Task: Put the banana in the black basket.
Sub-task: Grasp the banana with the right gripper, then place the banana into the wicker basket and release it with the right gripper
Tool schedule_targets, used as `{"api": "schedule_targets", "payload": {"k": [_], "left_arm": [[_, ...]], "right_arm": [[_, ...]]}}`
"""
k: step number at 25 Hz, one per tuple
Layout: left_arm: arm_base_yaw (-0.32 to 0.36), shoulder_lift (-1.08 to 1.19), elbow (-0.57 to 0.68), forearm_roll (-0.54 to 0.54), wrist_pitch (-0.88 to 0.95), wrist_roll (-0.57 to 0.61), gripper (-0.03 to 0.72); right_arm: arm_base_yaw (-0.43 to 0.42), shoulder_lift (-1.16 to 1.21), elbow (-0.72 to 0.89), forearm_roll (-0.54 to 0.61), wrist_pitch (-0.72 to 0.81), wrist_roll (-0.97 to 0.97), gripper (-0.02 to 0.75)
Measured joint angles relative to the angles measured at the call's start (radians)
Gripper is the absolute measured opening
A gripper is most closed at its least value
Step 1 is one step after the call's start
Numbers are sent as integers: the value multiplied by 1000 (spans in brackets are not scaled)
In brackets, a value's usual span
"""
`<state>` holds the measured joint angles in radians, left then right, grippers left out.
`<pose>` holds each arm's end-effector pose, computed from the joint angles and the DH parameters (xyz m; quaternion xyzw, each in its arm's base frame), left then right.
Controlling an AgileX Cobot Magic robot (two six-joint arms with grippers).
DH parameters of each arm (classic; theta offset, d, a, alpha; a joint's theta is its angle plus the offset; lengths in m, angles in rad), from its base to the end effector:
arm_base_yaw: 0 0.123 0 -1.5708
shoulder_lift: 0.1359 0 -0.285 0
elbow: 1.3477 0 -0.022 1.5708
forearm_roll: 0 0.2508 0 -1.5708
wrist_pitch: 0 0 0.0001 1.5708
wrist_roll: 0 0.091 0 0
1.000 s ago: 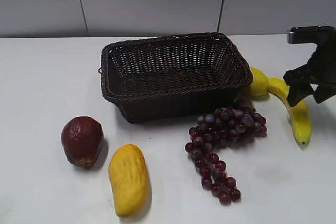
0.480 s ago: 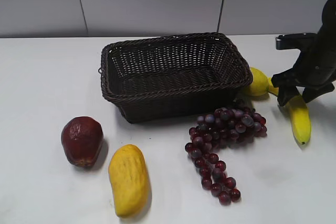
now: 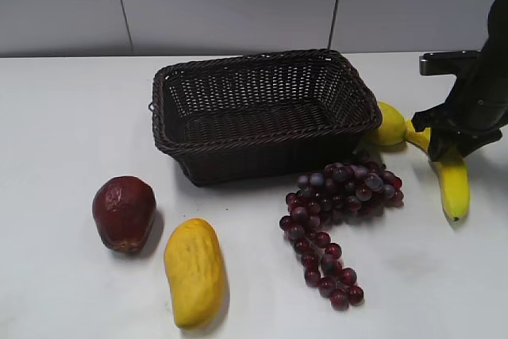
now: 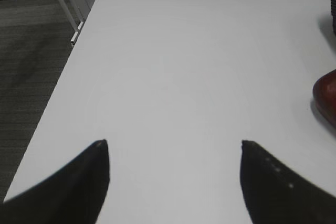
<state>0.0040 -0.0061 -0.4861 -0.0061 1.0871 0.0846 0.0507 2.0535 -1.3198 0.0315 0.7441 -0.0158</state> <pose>-0.0053 -0.0005 0.2713 0.0349 0.8613 0.0194 0.5065 0.3943 0.0220 0.1321 -0.0225 0.9956 0.0132 0.0897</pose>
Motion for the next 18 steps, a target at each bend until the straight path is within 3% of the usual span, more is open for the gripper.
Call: {"api": "schedule_targets", "payload": {"k": [9,14,18], "left_arm": [[0,0,0,0,0,0,575],[0,0,0,0,0,0,575],[0,0,0,0,0,0,575]], "right_arm": [[1,-237,-65,-153,39,50,309],[46,-262,-232,-23,134,-99,309],[166,-239,-346,10,146,-157,309]]}}
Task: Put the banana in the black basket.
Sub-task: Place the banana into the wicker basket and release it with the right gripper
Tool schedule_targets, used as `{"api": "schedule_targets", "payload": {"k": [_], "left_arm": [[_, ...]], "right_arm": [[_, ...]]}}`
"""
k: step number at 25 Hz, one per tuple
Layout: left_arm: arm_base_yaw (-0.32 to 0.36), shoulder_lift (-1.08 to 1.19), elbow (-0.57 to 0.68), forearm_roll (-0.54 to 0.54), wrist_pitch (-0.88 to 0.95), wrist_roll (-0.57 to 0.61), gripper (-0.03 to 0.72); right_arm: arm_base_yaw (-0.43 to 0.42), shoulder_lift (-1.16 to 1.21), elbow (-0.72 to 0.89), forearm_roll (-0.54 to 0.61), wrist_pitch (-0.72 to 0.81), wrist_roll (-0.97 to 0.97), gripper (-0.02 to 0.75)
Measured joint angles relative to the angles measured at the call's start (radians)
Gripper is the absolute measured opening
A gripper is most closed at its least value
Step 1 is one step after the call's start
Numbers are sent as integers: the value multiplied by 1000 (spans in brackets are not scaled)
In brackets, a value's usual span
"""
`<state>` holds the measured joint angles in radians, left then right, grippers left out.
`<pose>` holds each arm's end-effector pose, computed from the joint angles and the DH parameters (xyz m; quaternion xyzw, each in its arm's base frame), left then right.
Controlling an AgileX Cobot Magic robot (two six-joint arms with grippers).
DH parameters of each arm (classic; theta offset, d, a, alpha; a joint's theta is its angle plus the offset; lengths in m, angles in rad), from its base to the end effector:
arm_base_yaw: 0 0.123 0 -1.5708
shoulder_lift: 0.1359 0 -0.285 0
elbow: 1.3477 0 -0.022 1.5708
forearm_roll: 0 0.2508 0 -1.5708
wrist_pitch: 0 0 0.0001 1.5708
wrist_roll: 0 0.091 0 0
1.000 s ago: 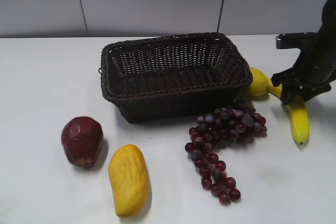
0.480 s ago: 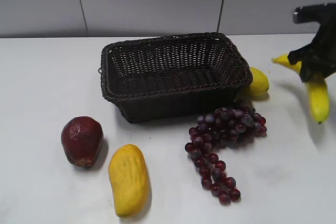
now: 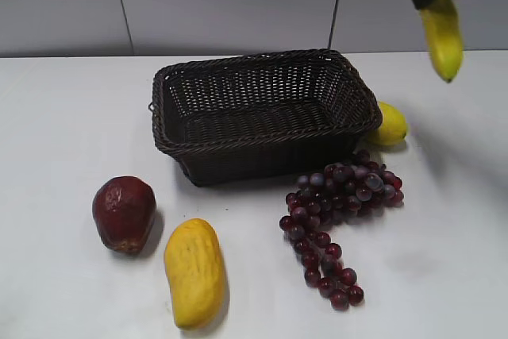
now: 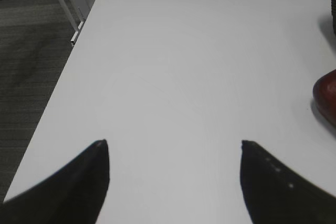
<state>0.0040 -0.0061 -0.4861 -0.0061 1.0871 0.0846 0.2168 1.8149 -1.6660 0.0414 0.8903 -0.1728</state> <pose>-0.0053 -0.0005 0.2713 0.0349 0.8613 0.0194 0.5065 0.3999 0.0911 0.3200 -0.1770 0.9358 0.0260 0.3039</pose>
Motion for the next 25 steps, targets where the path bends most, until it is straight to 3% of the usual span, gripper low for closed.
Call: {"api": "schedule_targets", "payload": {"k": [3,10,14,20,22,25], "left_arm": [[0,0,0,0,0,0,575],[0,0,0,0,0,0,575],[0,0,0,0,0,0,575],[0,0,0,0,0,0,575],[0,0,0,0,0,0,575],[0,0,0,0,0,0,575]], "right_arm": [[126,31,-31,-51,-38,-63,309],[371,173,-34,-309,-173,-248,309],[433,257,-34,-435,-228,-309,309],[437,334,-34,-447,-243,-317,309],[437,339,-34,-422,-242,-317,368],[437,339,-34,-405,-254,-319,585]]}}
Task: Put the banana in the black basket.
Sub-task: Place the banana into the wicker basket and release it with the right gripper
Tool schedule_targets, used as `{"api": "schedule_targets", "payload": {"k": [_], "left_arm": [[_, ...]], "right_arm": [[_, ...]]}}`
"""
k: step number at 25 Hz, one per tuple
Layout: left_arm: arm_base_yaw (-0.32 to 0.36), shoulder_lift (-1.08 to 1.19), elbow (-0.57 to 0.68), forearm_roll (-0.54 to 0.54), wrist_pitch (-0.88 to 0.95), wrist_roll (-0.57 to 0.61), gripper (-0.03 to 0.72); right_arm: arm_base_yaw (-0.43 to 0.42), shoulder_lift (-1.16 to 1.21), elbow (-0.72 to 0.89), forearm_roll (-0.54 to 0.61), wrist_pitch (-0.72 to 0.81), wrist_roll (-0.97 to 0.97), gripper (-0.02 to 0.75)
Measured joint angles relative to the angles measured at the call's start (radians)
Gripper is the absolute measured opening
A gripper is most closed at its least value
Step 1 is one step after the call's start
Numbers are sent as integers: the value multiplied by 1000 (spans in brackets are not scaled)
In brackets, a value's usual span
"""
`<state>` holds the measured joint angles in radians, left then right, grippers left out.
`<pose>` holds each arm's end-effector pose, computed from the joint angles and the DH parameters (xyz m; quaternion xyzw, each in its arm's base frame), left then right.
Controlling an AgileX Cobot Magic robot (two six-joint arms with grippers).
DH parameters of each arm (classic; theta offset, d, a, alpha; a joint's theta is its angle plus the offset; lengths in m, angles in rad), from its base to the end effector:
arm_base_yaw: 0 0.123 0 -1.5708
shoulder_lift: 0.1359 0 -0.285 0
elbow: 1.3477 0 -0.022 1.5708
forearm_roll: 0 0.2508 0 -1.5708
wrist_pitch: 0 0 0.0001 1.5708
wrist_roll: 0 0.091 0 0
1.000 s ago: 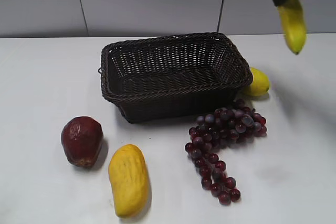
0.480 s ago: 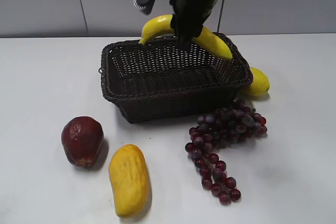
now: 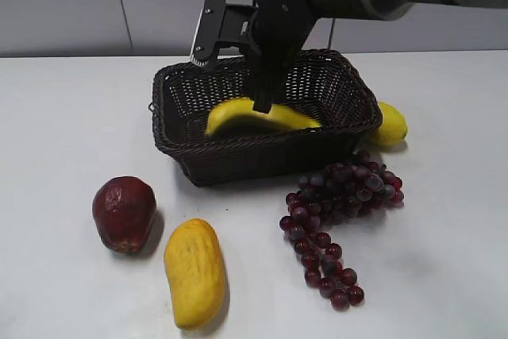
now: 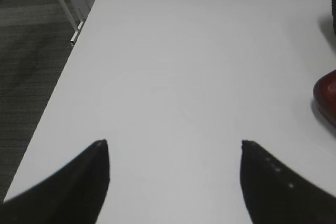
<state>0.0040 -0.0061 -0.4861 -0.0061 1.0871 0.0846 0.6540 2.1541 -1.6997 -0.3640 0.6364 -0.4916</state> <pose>-0.0053 -0.0005 0.2713 0.0349 0.8613 0.0194 0.5065 0.3925 0.2766 0.1944 -0.6039 0.7341 -0.1212 0.2860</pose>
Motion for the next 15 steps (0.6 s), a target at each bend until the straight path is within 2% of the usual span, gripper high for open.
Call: {"api": "schedule_targets", "payload": {"k": [1,4,8,13,15], "left_arm": [[0,0,0,0,0,0,575],[0,0,0,0,0,0,575],[0,0,0,0,0,0,575],[0,0,0,0,0,0,575],[0,0,0,0,0,0,575]], "right_arm": [[0,0,0,3,-1,0,610],[0,0,0,5,19,23,617],[-28,-20,-19,4,120,165,617],[-168,-55,-95,6,277,285,617],[-236,-72,-110,41,322,327,615]]}}
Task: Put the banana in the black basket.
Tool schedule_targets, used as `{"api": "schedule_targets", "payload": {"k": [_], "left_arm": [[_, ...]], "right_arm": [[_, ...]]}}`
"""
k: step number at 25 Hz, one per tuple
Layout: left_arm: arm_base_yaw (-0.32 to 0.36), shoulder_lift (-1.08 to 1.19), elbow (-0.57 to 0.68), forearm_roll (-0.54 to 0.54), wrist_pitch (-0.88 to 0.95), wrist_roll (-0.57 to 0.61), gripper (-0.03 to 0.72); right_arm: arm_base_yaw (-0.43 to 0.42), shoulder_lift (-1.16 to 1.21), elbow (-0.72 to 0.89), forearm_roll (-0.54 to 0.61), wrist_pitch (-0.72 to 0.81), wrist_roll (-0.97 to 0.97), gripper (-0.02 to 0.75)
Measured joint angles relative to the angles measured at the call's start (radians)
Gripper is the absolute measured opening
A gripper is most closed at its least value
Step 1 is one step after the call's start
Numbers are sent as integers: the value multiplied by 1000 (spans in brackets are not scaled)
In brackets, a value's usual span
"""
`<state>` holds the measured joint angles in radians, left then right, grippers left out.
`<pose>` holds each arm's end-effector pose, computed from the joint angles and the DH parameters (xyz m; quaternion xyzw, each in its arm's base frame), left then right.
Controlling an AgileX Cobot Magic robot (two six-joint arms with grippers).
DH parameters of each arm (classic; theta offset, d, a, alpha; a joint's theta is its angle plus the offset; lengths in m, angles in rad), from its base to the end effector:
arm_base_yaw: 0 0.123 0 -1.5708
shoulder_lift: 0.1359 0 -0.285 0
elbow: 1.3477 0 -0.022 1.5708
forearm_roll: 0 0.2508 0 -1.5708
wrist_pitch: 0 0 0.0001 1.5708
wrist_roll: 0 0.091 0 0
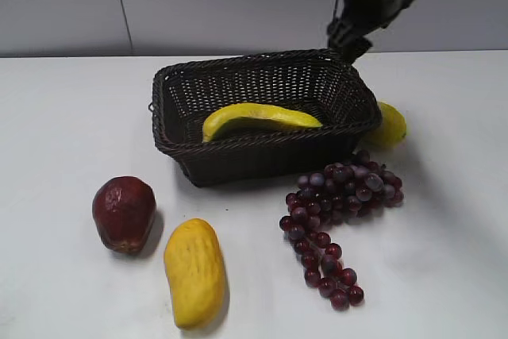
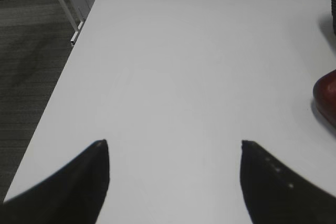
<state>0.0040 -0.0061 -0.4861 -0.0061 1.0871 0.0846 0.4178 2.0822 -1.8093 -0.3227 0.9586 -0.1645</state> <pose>-0.0053 -0.0005 0.2713 0.0349 0.8613 0.0194 0.5065 0.4306 0.1653 0.2466 -0.3367 0.9061 -0.1205 0.2259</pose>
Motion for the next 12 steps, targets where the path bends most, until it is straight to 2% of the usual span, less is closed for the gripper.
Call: {"api": "schedule_targets", "payload": {"k": [5,8,12], "left_arm": [[0,0,0,0,0,0,575],[0,0,0,0,0,0,575],[0,0,0,0,0,0,575]], "right_arm": [[-198,-31,-9,213,197,31,614],[-294,-44,0,313,241,38,609],[-336,-130,78,355,247,46,593]]}}
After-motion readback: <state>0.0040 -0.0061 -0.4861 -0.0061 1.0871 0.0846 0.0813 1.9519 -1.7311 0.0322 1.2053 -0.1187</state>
